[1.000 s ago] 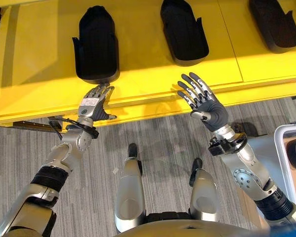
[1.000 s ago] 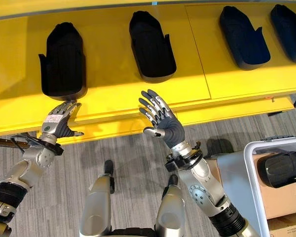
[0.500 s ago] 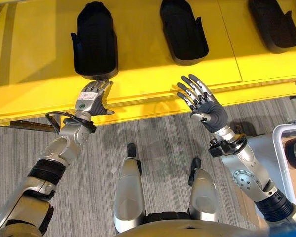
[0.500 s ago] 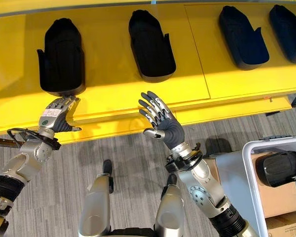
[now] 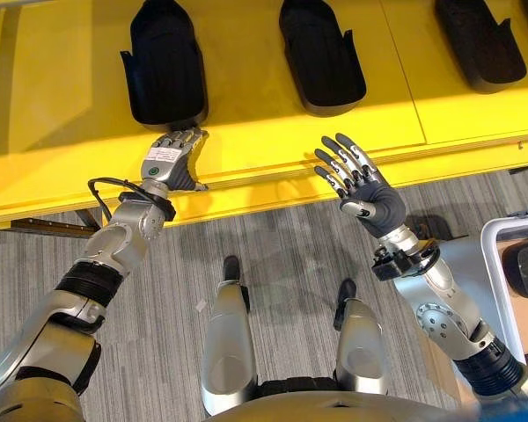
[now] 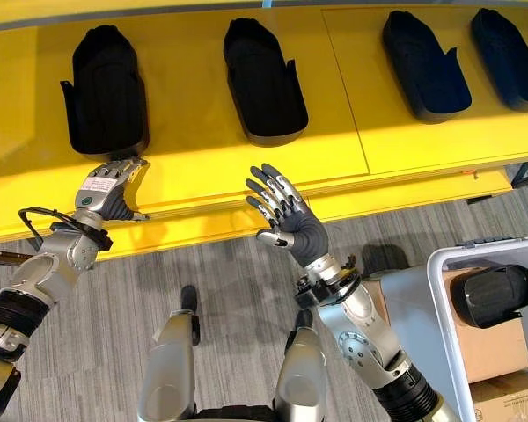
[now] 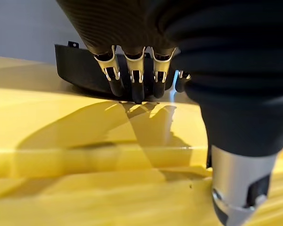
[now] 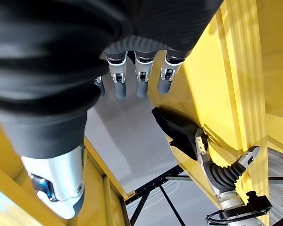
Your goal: Move parts from the plastic box to the shelf.
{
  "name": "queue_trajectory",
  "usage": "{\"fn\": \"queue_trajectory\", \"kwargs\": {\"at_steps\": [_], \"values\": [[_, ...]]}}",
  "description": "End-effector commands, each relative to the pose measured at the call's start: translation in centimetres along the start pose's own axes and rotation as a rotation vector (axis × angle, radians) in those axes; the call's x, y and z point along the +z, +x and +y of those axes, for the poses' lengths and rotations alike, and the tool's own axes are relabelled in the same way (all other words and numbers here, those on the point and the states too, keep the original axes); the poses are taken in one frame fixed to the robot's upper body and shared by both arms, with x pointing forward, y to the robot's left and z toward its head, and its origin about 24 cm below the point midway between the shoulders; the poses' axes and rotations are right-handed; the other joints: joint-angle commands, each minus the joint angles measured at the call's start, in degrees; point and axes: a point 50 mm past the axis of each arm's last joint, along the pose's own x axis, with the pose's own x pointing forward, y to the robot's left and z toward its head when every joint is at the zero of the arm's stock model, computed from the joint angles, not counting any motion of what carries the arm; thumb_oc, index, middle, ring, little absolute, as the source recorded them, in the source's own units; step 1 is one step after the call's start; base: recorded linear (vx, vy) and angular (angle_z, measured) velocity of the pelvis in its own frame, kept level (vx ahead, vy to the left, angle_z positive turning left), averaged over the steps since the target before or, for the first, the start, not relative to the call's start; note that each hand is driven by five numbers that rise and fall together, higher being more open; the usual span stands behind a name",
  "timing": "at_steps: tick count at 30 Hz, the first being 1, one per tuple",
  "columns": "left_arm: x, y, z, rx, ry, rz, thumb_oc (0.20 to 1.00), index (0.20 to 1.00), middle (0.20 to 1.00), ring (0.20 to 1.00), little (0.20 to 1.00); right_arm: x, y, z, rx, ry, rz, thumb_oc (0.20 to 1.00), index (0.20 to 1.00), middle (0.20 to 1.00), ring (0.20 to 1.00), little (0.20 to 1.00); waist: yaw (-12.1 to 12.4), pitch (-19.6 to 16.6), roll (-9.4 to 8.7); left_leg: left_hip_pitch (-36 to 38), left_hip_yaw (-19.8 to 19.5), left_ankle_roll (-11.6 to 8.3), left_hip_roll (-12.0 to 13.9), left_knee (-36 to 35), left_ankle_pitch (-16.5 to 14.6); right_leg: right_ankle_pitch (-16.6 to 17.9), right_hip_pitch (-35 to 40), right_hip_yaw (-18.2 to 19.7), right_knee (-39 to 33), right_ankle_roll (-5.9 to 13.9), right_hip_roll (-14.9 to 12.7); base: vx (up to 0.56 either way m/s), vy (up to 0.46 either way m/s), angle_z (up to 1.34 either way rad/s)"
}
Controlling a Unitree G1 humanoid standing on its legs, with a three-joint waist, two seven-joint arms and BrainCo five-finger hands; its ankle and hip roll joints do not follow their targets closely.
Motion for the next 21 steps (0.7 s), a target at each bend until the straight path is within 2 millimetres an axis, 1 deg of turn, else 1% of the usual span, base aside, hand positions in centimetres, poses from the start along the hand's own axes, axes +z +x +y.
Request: {"fn": "queue_trajectory", "kwargs": {"at_steps": [1,7,11,14,16,17,18,19,21], "values": [[-1.0,1.5,2.5,0.070,0.083,0.003,1.000,1.000,1.000,1.000,1.000,1.8,-0.7,1.4,0.085,0.000,-0.070,1.000,1.000,1.000,1.000,1.000,-0.74,-4.94,-1.26,1.50,2.41,0.17,2.87,-0.03,-0.68,3.88,-2.09,2.42,-0.34,-1.92,0.56,0.00,0.000,0.00],[-0.8,2.1,2.8,0.071,0.094,-0.005,1.000,1.000,1.000,1.000,1.000,1.9,-0.9,1.4,0.087,-0.008,-0.066,1.000,1.000,1.000,1.000,1.000,-1.04,-4.94,-1.30,1.33,2.50,0.15,3.00,0.25,-0.75,3.92,-2.39,2.70,-0.32,-1.85,0.53,0.00,0.000,0.00],[-0.2,1.5,2.3,0.058,0.060,-0.032,1.000,1.000,1.000,1.000,1.000,1.9,-1.0,1.3,0.081,-0.011,-0.069,1.000,1.000,1.000,1.000,1.000,-0.81,-4.73,-1.25,1.23,2.41,0.21,2.96,0.34,-0.82,3.76,-2.54,2.75,-0.08,-1.92,0.57,0.00,0.000,0.00],[0.4,0.4,1.0,0.020,0.006,-0.052,1.000,1.000,1.000,1.000,1.000,2.0,-1.0,1.3,0.077,-0.009,-0.075,1.000,1.000,1.000,1.000,1.000,-0.51,-4.47,-1.18,1.24,2.34,0.22,2.93,0.35,-0.81,3.60,-2.50,2.73,0.03,-2.02,0.60,0.00,-0.001,-0.01],[0.7,-0.6,-0.4,-0.016,-0.079,-0.043,1.000,1.000,1.000,1.000,1.000,2.0,-0.9,1.4,0.078,-0.006,-0.080,1.000,1.000,1.000,1.000,1.000,-0.40,-4.41,-1.14,1.30,2.34,0.22,2.95,0.19,-0.72,3.50,-2.44,2.70,0.06,-2.11,0.62,0.01,-0.001,-0.05],[1.3,-1.3,-1.5,-0.041,-0.143,-0.047,1.000,1.000,1.000,1.000,1.000,2.0,-0.7,1.5,0.086,-0.004,-0.085,1.000,1.000,1.000,1.000,1.000,-0.24,-4.31,-1.09,1.35,2.32,0.24,2.94,0.13,-0.67,3.49,-2.41,2.69,0.13,-2.18,0.62,0.00,-0.003,-0.03],[1.3,-1.4,-1.5,-0.041,-0.144,-0.046,1.000,1.000,1.000,1.000,1.000,2.0,-0.7,1.5,0.087,-0.004,-0.084,1.000,1.000,1.000,1.000,1.000,-0.30,-4.34,-1.07,1.37,2.34,0.24,2.94,0.12,-0.67,3.48,-2.40,2.70,0.13,-2.18,0.63,0.00,0.000,0.00],[1.7,-1.9,-2.3,-0.066,-0.216,-0.041,1.000,1.000,1.000,1.000,1.000,2.0,-0.6,1.6,0.087,-0.007,-0.087,1.000,1.000,1.000,1.000,1.000,-0.10,-4.10,-1.02,1.58,2.33,0.23,2.99,0.36,-0.97,3.19,-2.23,2.76,0.43,-2.22,0.65,0.00,0.000,0.00],[2.5,-2.9,-3.3,-0.095,-0.348,-0.044,1.000,1.000,1.000,1.000,1.000,2.1,-0.4,1.6,0.090,-0.004,-0.096,1.000,1.000,1.000,1.000,1.000,0.05,-4.29,-0.87,1.59,2.25,0.31,2.91,-0.12,-0.56,3.38,-2.46,2.81,0.35,-2.35,0.73,0.00,0.000,0.00]]}}
